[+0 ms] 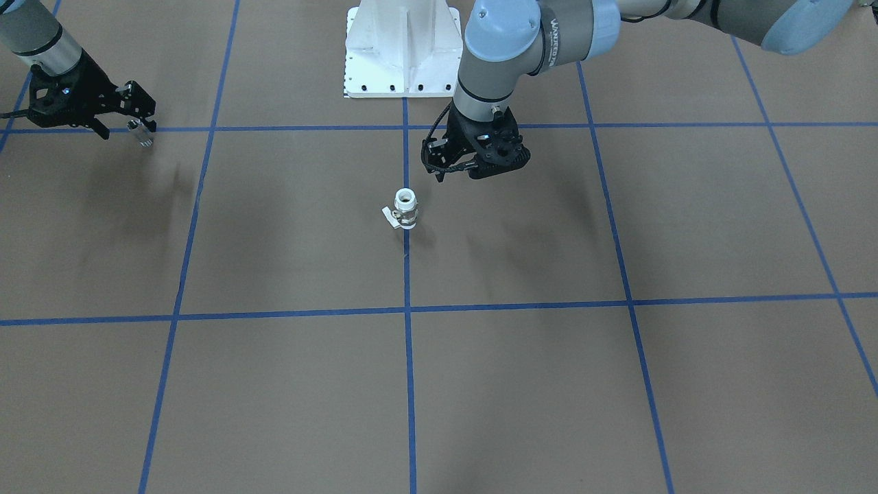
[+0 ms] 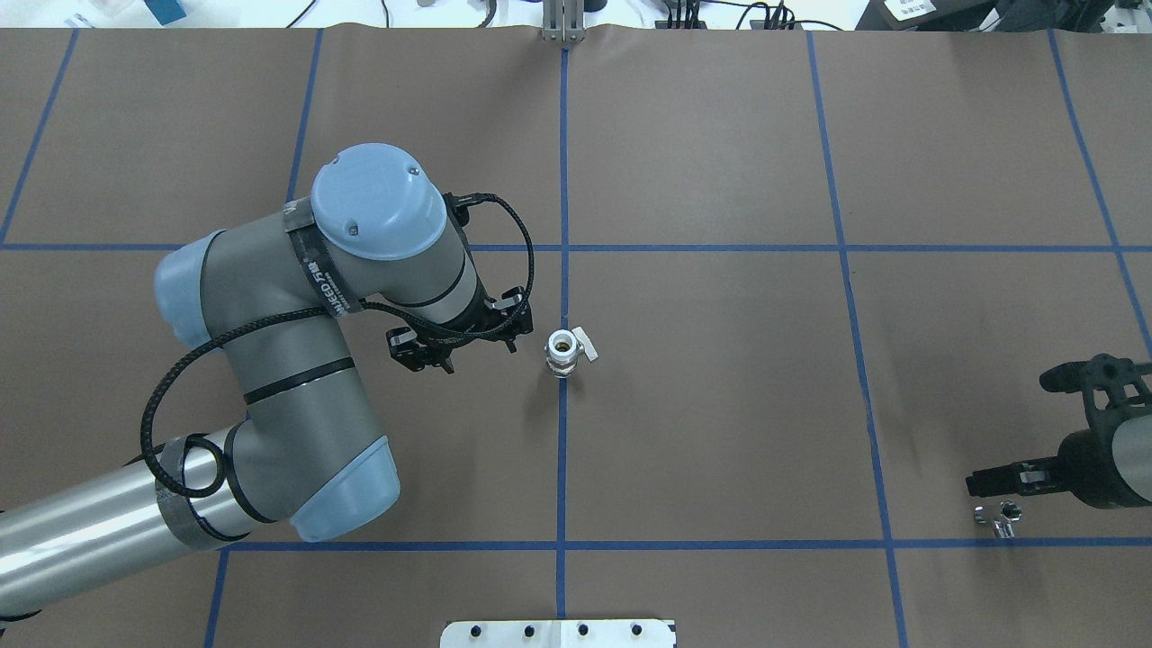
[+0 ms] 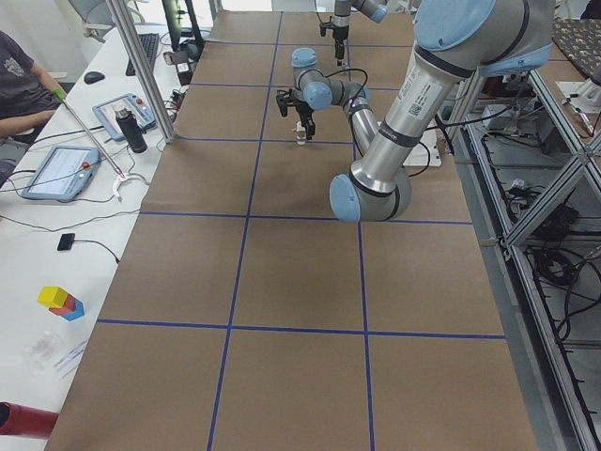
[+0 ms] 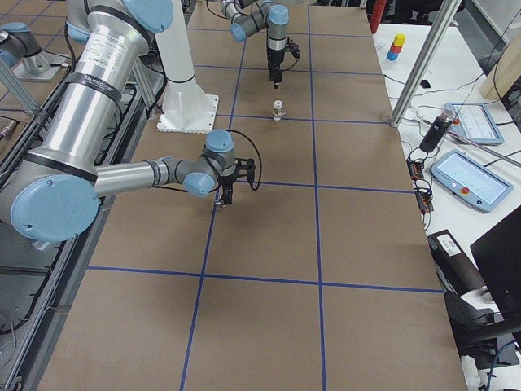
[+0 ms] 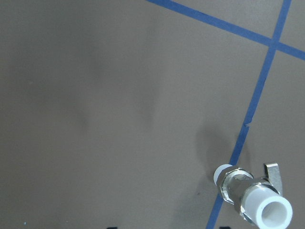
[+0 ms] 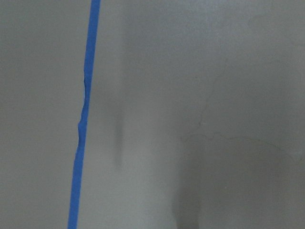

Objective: Assemble PPR valve and pipe with both arms
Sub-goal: 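Withdraw the left gripper while the right gripper brings the metal pipe inward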

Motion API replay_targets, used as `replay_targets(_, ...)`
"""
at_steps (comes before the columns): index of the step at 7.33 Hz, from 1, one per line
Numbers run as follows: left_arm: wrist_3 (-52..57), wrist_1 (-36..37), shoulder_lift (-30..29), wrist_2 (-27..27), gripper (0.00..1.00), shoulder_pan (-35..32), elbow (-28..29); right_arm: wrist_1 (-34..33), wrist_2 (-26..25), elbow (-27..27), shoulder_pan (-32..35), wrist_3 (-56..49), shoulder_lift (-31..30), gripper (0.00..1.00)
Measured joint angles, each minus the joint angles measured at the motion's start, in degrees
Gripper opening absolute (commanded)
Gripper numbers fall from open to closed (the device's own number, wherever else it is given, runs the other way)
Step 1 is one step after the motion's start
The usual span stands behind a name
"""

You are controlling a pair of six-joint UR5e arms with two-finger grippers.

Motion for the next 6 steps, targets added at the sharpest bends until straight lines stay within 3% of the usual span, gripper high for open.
replay_targets(4,-0.1,0.1,0.0,0.0,0.77,0.1,-0.2,0.6,-0.3,-0.6,-2.3,2.9,-0.6,0.89)
replay_targets(6,-0.1,0.1,0.0,0.0,0.77,0.0,-0.3,0.6,-0.4,-1.1,-3.6,4.0,-0.5,0.79)
